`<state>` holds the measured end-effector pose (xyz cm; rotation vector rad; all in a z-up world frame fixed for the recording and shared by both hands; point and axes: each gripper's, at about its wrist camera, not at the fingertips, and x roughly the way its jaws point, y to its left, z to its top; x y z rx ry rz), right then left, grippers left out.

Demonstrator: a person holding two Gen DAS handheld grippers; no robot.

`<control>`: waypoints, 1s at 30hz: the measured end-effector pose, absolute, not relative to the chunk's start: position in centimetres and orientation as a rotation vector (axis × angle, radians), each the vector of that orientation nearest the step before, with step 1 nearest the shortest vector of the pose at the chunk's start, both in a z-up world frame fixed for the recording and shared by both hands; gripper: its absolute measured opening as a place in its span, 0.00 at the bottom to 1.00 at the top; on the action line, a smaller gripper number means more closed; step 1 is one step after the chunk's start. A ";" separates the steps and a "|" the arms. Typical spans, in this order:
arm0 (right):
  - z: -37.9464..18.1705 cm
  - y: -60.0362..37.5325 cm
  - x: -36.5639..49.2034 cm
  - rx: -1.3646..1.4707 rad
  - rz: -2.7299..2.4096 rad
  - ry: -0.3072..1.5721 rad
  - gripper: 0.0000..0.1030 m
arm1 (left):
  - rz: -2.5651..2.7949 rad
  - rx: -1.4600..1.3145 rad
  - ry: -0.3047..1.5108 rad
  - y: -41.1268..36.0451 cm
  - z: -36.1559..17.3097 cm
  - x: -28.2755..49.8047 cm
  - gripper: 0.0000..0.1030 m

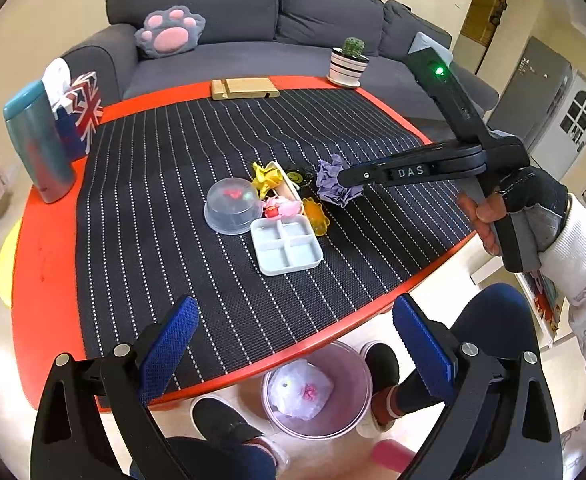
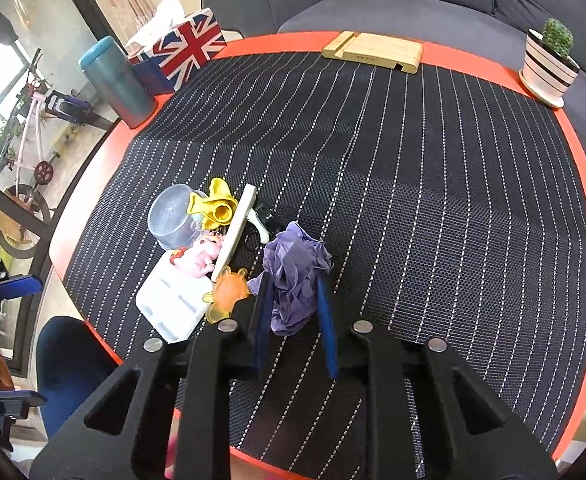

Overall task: Collect trash
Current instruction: 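Close the right tool on the purple crumpled paper, then lift the purple paper with the right tool while the left tool grasps the white divided tray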

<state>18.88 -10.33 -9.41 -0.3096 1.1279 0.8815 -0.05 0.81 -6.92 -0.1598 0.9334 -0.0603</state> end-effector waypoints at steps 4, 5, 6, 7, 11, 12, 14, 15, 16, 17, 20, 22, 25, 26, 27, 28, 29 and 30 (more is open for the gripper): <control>-8.5 -10.8 18.7 -0.296 0.885 1.108 0.20 | -0.062 -0.159 0.942 0.6 -7.1 0.7 0.91; -8.2 -10.9 18.6 -0.293 0.887 1.101 0.20 | -0.062 -0.158 0.947 0.5 -7.2 1.0 0.91; -8.1 -11.0 18.6 -0.290 0.887 1.098 0.20 | -0.062 -0.156 0.949 0.4 -7.2 1.3 0.91; -7.9 -11.1 18.5 -0.288 0.888 1.094 0.20 | -0.062 -0.156 0.952 0.3 -7.3 1.5 0.91; -7.2 -11.6 18.5 -0.278 0.887 1.081 0.20 | -0.055 -0.157 0.972 0.1 -7.7 2.7 0.91; -7.0 -11.8 18.5 -0.273 0.887 1.076 0.20 | -0.053 -0.158 0.976 0.1 -7.8 2.9 0.91; -6.9 -12.2 18.5 -0.265 0.884 1.073 0.20 | -0.040 -0.163 0.987 0.2 -8.1 3.5 0.91; -6.8 -12.4 18.4 -0.262 0.884 1.072 0.20 | -0.033 -0.168 0.996 0.3 -8.4 4.0 0.91; -6.8 -12.5 18.4 -0.261 0.884 1.071 0.20 | -0.027 -0.169 1.008 0.3 -8.7 4.5 0.91; -6.7 -12.6 18.3 -0.260 0.884 1.070 0.20 | -0.022 -0.166 1.018 0.3 -9.0 4.9 0.91; -6.4 -13.1 18.3 -0.254 0.885 1.062 0.20 | -0.012 -0.171 1.048 0.2 -9.9 6.0 0.91; -6.1 -13.5 18.3 -0.253 0.883 1.057 0.20 | 0.003 -0.167 1.073 0.2 -10.7 6.8 0.91; -5.7 -13.9 18.3 -0.256 0.879 1.048 0.20 | 0.035 -0.172 1.097 0.3 -11.7 7.9 0.91; -5.6 -14.1 18.3 -0.254 0.878 1.046 0.20 | 0.042 -0.175 1.104 0.3 -12.1 8.3 0.91; -5.6 -14.3 18.3 -0.252 0.877 1.046 0.20 | 0.048 -0.174 1.107 0.3 -12.2 8.4 0.91; -5.5 -14.5 18.3 -0.251 0.877 1.045 0.20 | 0.054 -0.175 1.112 0.2 -12.4 8.6 0.91; -5.5 -14.6 18.3 -0.250 0.876 1.044 0.20 | 0.059 -0.176 1.118 0.2 -12.7 8.8 0.91; -5.5 -14.7 18.2 -0.249 0.877 1.044 0.20 | 0.063 -0.175 1.120 0.1 -12.8 8.9 0.90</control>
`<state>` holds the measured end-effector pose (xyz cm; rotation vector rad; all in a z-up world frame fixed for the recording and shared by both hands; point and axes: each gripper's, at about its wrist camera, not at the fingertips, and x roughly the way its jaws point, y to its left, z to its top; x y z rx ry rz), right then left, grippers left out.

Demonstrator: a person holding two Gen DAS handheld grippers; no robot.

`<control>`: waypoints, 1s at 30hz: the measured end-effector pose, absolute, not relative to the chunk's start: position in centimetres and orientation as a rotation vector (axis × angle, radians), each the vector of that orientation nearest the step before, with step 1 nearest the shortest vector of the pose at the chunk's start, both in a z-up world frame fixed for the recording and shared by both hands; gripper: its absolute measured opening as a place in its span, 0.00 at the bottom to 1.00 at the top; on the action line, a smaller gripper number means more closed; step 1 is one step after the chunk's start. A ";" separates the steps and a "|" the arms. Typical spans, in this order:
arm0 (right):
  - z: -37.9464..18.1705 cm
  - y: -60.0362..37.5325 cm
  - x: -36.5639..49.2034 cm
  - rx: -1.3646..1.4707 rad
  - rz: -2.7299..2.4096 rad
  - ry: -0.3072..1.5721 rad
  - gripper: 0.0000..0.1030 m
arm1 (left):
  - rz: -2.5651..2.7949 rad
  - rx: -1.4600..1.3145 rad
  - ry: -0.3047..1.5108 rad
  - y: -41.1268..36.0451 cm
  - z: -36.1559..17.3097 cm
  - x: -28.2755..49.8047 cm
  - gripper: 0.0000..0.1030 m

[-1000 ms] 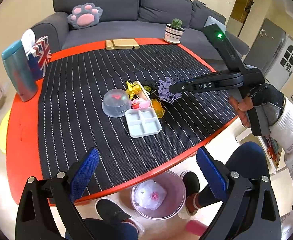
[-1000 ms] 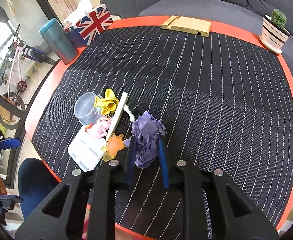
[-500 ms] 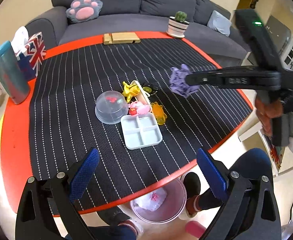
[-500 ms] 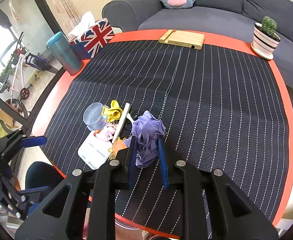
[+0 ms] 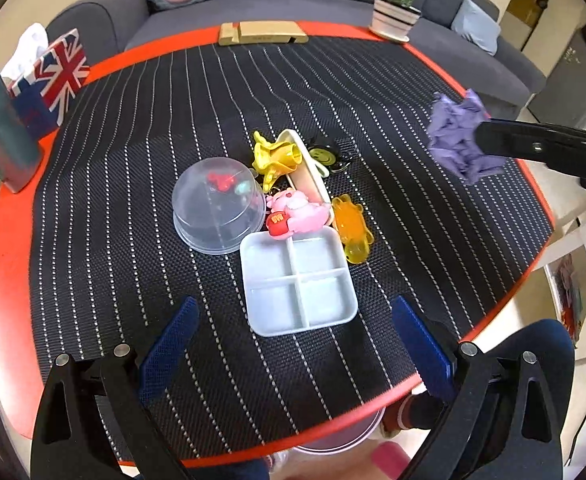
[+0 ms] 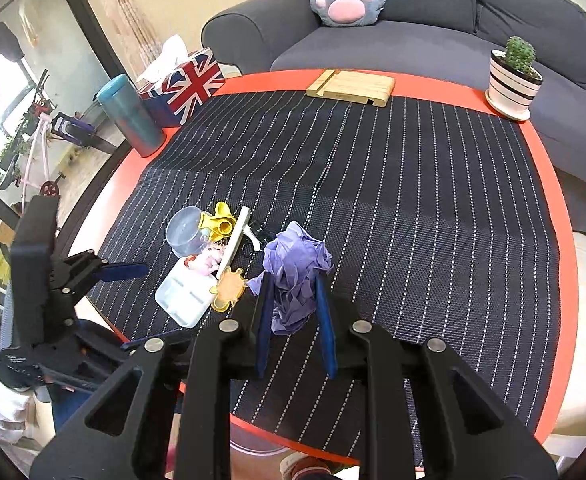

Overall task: Collect trash
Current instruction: 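Lift the purple paper with the right tool while the left tool grasps the white divided tray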

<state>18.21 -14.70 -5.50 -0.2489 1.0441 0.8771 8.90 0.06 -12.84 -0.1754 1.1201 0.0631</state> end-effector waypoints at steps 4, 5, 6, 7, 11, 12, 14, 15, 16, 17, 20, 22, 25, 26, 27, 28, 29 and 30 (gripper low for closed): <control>-5.5 -14.8 18.1 -0.247 0.876 1.043 0.20 | 0.085 -0.176 1.128 0.0 -13.3 9.3 0.77; -5.4 -14.8 18.1 -0.247 0.877 1.043 0.20 | 0.086 -0.176 1.130 0.1 -13.4 9.4 0.71; -5.4 -14.9 18.1 -0.248 0.879 1.042 0.20 | 0.081 -0.179 1.132 0.1 -13.5 9.4 0.64; -5.4 -14.9 18.0 -0.248 0.880 1.041 0.20 | 0.076 -0.182 1.133 0.1 -13.6 9.3 0.61; -5.3 -15.0 17.9 -0.246 0.882 1.040 0.20 | 0.066 -0.169 1.129 -0.1 -13.5 9.2 0.56; -5.3 -15.0 17.9 -0.247 0.883 1.039 0.20 | 0.063 -0.166 1.124 -0.1 -13.4 9.1 0.56; -5.2 -14.9 17.7 -0.249 0.886 1.037 0.20 | 0.052 -0.167 1.118 0.0 -13.2 8.8 0.56; -5.2 -14.9 17.6 -0.250 0.887 1.035 0.20 | 0.048 -0.165 1.116 0.0 -13.2 8.7 0.56; -5.1 -14.9 17.5 -0.252 0.889 1.033 0.20 | 0.044 -0.162 1.113 0.0 -13.0 8.6 0.56; -5.1 -14.9 17.6 -0.252 0.889 1.032 0.20 | 0.039 -0.161 1.109 0.0 -12.8 8.5 0.56; -5.1 -14.7 17.2 -0.252 0.892 1.026 0.20 | 0.030 -0.155 1.096 0.2 -12.3 8.1 0.56; -5.0 -14.6 17.0 -0.252 0.894 1.024 0.20 | 0.025 -0.153 1.089 0.3 -12.0 7.9 0.56; -5.0 -14.6 16.7 -0.245 0.906 1.023 0.20 | 0.017 -0.150 1.074 0.4 -11.3 7.4 0.56; -4.9 -14.6 16.5 -0.247 0.907 1.020 0.20 | 0.014 -0.149 1.068 0.4 -11.1 7.2 0.56; -4.8 -14.6 16.3 -0.246 0.910 1.017 0.20 | 0.012 -0.149 1.065 0.5 -10.9 7.1 0.56; -4.7 -14.6 16.1 -0.246 0.913 1.014 0.20 | 0.010 -0.148 1.060 0.5 -10.6 6.9 0.56; -4.5 -14.6 15.9 -0.247 0.916 1.010 0.20 | 0.008 -0.146 1.056 0.5 -10.5 6.7 0.56; -4.4 -14.6 15.8 -0.247 0.918 1.008 0.20 | 0.004 -0.144 1.053 0.5 -10.2 6.5 0.56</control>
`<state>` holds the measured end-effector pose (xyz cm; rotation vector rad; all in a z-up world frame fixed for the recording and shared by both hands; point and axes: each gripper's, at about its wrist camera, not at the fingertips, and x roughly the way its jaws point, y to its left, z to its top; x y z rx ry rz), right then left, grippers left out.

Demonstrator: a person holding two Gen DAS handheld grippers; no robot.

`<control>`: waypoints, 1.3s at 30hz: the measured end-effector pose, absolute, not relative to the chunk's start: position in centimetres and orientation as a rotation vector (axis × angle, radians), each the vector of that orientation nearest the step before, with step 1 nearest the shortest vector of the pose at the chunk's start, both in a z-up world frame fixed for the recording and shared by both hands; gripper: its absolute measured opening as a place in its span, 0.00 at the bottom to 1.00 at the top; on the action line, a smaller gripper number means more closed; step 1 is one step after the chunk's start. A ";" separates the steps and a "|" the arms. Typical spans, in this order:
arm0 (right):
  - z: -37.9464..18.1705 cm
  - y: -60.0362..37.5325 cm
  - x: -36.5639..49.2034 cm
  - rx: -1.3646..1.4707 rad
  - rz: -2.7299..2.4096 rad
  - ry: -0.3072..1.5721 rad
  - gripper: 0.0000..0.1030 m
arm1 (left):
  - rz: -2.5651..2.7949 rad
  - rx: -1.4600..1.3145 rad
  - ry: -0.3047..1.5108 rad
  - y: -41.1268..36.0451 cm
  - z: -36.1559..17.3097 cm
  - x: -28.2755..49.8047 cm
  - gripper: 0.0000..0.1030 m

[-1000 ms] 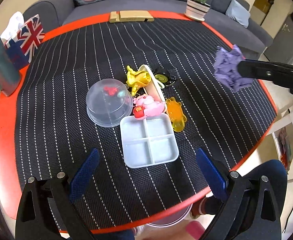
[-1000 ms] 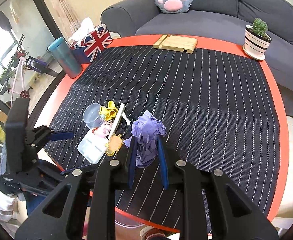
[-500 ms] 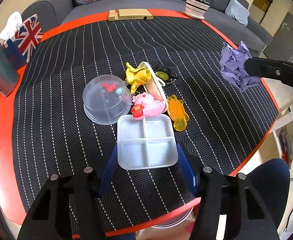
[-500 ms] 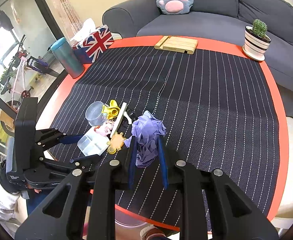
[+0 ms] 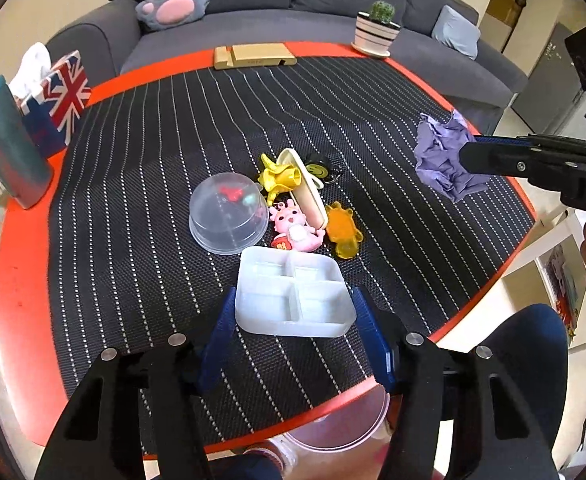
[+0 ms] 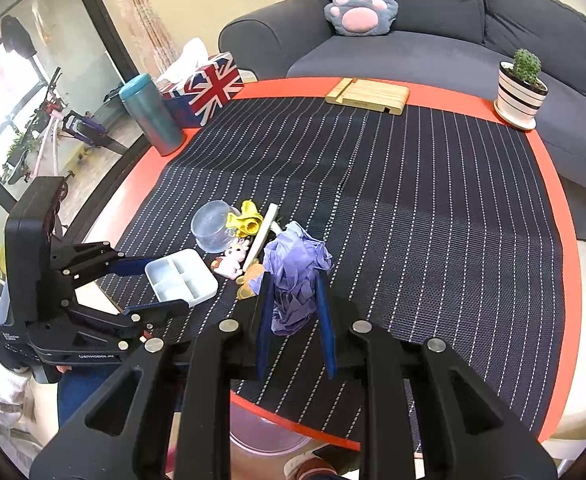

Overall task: Collect trash
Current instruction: 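Lift the purple paper with the right tool while the left tool grasps the white divided tray, then carry the purple paper over the bin and open the right tool while the left tool carries the tray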

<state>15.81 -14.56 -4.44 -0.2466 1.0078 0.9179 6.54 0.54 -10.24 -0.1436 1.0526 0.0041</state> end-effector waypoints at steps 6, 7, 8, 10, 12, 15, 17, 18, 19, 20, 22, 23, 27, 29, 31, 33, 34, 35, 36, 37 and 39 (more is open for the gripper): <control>-3.7 -14.8 14.4 -0.251 0.934 0.987 0.20 | -0.019 -0.134 1.027 0.3 -9.0 5.5 0.56; -3.6 -14.9 14.0 -0.253 0.938 0.982 0.20 | -0.025 -0.129 1.020 0.2 -8.6 5.2 0.56; -3.5 -15.1 13.7 -0.252 0.942 0.978 0.20 | -0.031 -0.125 1.015 0.1 -8.4 4.9 0.56; -3.3 -15.3 13.1 -0.253 0.947 0.971 0.20 | -0.042 -0.122 1.007 -0.1 -7.9 4.6 0.56; -3.0 -15.5 12.3 -0.255 0.954 0.960 0.20 | -0.052 -0.118 0.996 -0.3 -7.3 4.1 0.56; -2.7 -16.1 11.1 -0.253 0.966 0.952 0.20 | -0.071 -0.117 0.974 -0.6 -6.4 3.1 0.56; -2.6 -16.5 10.1 -0.259 0.969 0.946 0.20 | -0.080 -0.119 0.964 -0.9 -6.0 2.4 0.56; -2.6 -16.7 9.6 -0.258 0.974 0.945 0.20 | -0.085 -0.116 0.957 -1.1 -5.8 2.0 0.56; -2.6 -16.9 9.3 -0.257 0.977 0.944 0.20 | -0.090 -0.116 0.954 -1.2 -5.7 1.7 0.56; -2.5 -17.1 8.6 -0.259 0.981 0.940 0.20 | -0.098 -0.116 0.948 -1.4 -5.5 1.3 0.56; -2.4 -17.4 7.5 -0.265 0.987 0.935 0.20 | -0.107 -0.110 0.940 -1.8 -5.3 0.6 0.56; -2.3 -17.6 7.1 -0.266 0.990 0.934 0.20 | -0.113 -0.109 0.934 -1.9 -5.2 0.2 0.56; -2.1 -18.5 5.2 -0.260 1.001 0.927 0.20 | -0.122 -0.108 0.921 -2.3 -5.0 -1.1 0.56; -2.1 -18.8 4.3 -0.264 1.010 0.927 0.20 | -0.127 -0.110 0.916 -2.4 -4.8 -1.8 0.56; -2.2 -19.0 3.5 -0.276 1.013 0.929 0.20 | -0.135 -0.110 0.913 -2.5 -4.7 -2.4 0.56; -2.4 -19.0 2.7 -0.283 1.022 0.937 0.20 | -0.140 -0.117 0.911 -2.5 -4.6 -3.0 0.56; -2.5 -19.0 2.4 -0.285 1.027 0.940 0.20 | -0.143 -0.118 0.911 -2.5 -4.6 -3.3 0.56; -2.6 -19.0 2.0 -0.287 1.032 0.944 0.20 | -0.144 -0.116 0.910 -2.6 -4.5 -3.7 0.56; -2.7 -19.0 1.8 -0.287 1.036 0.948 0.20 | -0.146 -0.117 0.909 -2.6 -4.5 -3.9 0.56; -2.9 -19.0 1.6 -0.286 1.041 0.952 0.20 | -0.147 -0.118 0.907 -2.6 -4.4 -4.2 0.56; -3.2 -19.0 1.1 -0.284 1.053 0.963 0.20 | -0.145 -0.123 0.901 -2.4 -4.2 -4.6 0.56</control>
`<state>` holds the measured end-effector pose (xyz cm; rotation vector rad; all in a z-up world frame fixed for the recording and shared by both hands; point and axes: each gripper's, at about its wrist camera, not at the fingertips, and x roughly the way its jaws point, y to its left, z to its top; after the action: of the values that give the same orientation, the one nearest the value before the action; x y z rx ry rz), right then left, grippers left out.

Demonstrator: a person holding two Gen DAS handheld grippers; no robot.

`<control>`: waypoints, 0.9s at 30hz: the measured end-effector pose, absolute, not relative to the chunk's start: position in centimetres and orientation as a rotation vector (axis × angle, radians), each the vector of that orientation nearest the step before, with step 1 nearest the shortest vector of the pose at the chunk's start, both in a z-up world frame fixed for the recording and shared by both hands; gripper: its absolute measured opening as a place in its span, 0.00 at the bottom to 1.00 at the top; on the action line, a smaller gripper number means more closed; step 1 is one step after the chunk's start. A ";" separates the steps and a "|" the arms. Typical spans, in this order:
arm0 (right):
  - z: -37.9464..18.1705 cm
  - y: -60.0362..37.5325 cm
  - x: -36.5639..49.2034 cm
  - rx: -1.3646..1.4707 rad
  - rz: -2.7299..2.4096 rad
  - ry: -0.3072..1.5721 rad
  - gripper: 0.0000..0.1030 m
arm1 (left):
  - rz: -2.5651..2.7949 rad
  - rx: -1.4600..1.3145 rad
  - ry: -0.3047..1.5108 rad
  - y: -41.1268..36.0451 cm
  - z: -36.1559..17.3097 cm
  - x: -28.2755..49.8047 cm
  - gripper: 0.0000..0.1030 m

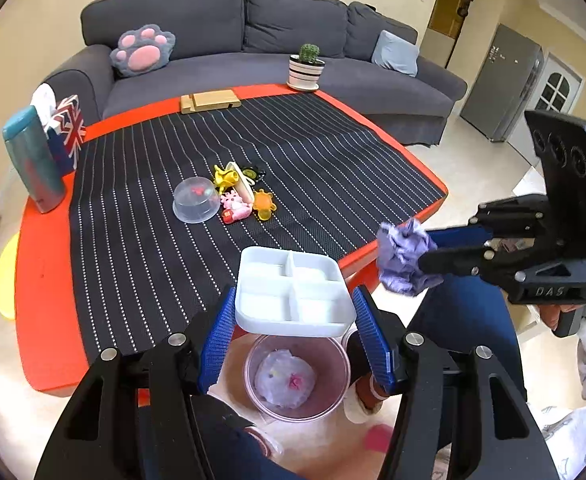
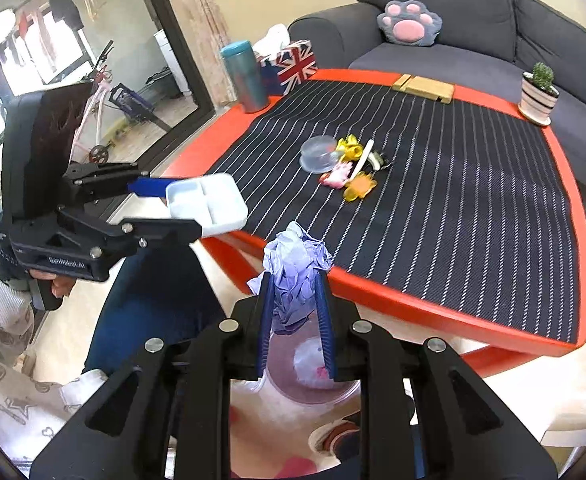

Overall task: Collect trash
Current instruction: 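Carry the purple paper over the bin and open the right tool while the left tool carries the tray, then lower the white divided tray into the pink bin and open the left tool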

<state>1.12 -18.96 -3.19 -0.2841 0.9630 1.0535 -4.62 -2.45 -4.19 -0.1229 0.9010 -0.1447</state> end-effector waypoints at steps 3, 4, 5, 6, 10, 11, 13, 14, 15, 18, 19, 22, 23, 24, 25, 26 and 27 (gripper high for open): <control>-3.7 -18.7 0.6 -0.283 1.075 0.978 0.22 | -0.142 -0.128 0.896 -2.2 -4.0 -4.9 0.56; -3.8 -18.6 0.6 -0.285 1.081 0.982 0.27 | -0.142 -0.128 0.895 -2.1 -4.0 -4.9 0.56; -4.0 -18.5 0.6 -0.289 1.079 0.984 0.43 | -0.142 -0.128 0.895 -2.1 -4.0 -5.0 0.56; -4.1 -18.6 0.7 -0.287 1.075 0.985 0.54 | -0.142 -0.128 0.895 -2.0 -4.0 -5.0 0.56; -4.3 -18.7 1.0 -0.277 1.045 0.977 0.81 | -0.142 -0.130 0.903 -1.9 -4.4 -4.8 0.56; -4.2 -18.7 1.1 -0.276 1.036 0.974 0.85 | -0.146 -0.129 0.906 -2.0 -4.4 -4.8 0.56; -4.1 -18.9 1.4 -0.265 1.031 0.976 0.85 | -0.151 -0.129 0.908 -2.1 -4.5 -4.8 0.56; -4.0 -19.0 1.5 -0.259 1.028 0.975 0.85 | -0.154 -0.128 0.909 -2.2 -4.5 -4.8 0.56; -4.0 -19.1 1.6 -0.257 1.026 0.975 0.85 | -0.156 -0.128 0.910 -2.2 -4.5 -4.9 0.56; -3.9 -19.4 1.9 -0.249 1.016 0.974 0.85 | -0.165 -0.124 0.914 -2.5 -4.5 -4.9 0.56; -3.9 -19.5 1.9 -0.247 1.014 0.974 0.86 | -0.168 -0.122 0.916 -2.6 -4.6 -4.9 0.56; -3.7 -19.7 2.0 -0.246 1.004 0.969 0.87 | -0.175 -0.119 0.922 -2.8 -4.7 -4.8 0.56; -3.7 -19.7 2.0 -0.244 1.002 0.969 0.87 | -0.178 -0.117 0.922 -3.0 -4.7 -4.9 0.56; -3.6 -19.9 2.1 -0.240 0.999 0.968 0.87 | -0.181 -0.115 0.923 -3.1 -4.7 -5.0 0.56; -3.6 -20.0 2.1 -0.239 0.996 0.967 0.87 | -0.184 -0.114 0.924 -3.2 -4.7 -5.0 0.56; -3.5 -20.1 2.2 -0.239 0.992 0.965 0.87 | -0.190 -0.112 0.924 -3.3 -4.7 -5.0 0.56; -3.4 -20.2 2.2 -0.239 0.988 0.961 0.87 | -0.192 -0.110 0.925 -3.5 -4.7 -5.0 0.56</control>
<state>2.21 -20.19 -3.39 -0.2393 0.9613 0.9883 -5.05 -3.48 -4.68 -0.1098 0.9246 -0.1921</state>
